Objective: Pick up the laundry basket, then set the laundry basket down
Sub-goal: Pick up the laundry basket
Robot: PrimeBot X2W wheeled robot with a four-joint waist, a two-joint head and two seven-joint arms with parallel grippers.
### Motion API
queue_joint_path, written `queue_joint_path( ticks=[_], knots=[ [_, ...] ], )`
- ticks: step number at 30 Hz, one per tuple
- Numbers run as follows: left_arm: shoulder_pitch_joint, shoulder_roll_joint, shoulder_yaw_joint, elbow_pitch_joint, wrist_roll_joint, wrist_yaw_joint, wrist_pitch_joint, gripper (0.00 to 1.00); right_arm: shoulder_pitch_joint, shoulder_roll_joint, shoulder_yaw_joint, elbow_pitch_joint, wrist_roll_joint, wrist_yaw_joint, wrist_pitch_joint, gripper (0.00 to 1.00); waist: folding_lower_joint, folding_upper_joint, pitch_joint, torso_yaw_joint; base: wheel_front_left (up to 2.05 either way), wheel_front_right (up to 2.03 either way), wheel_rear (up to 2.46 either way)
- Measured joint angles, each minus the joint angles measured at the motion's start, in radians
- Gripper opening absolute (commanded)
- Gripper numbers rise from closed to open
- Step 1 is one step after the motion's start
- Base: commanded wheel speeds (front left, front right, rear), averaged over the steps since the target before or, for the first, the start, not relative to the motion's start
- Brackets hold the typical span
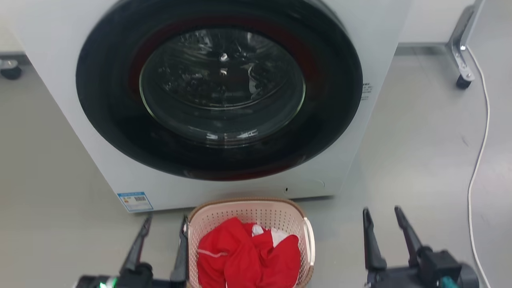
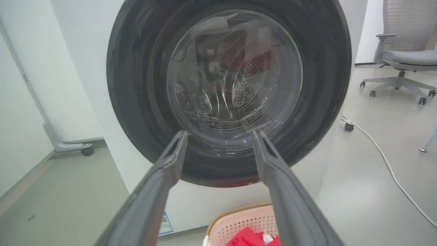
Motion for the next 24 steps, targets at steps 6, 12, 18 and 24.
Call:
queue_joint_path(
  ticks=[6,12,18,24],
  knots=[
    [-0.106,-0.003,0.035,0.028,-0.015,-0.002,0.0,1.0,-0.128,0.0,-0.018,0.031,0.012,0.01,-0.001,1.0,0.0002,0.0,0.075,-0.006,0.0,0.0,0.0],
    [-0.192,-0.006,0.047,0.111,-0.036,-0.014,0.001,1.0,-0.228,0.0,-0.026,0.101,0.017,0.021,-0.001,1.0,0.0002,0.0001,0.158,-0.012,0.0,0.0,0.0],
    [-0.292,-0.011,0.036,0.224,-0.041,-0.028,0.019,1.0,-0.337,-0.001,-0.041,0.21,0.029,0.031,-0.001,1.0,0.0002,0.0001,0.259,-0.015,0.0,0.0,0.0],
    [-0.373,-0.019,0.037,0.315,-0.05,-0.037,0.039,1.0,-0.432,-0.001,-0.043,0.302,0.035,0.038,0.005,1.0,0.0,0.0002,0.348,-0.014,0.0,0.0,0.0]
  ],
)
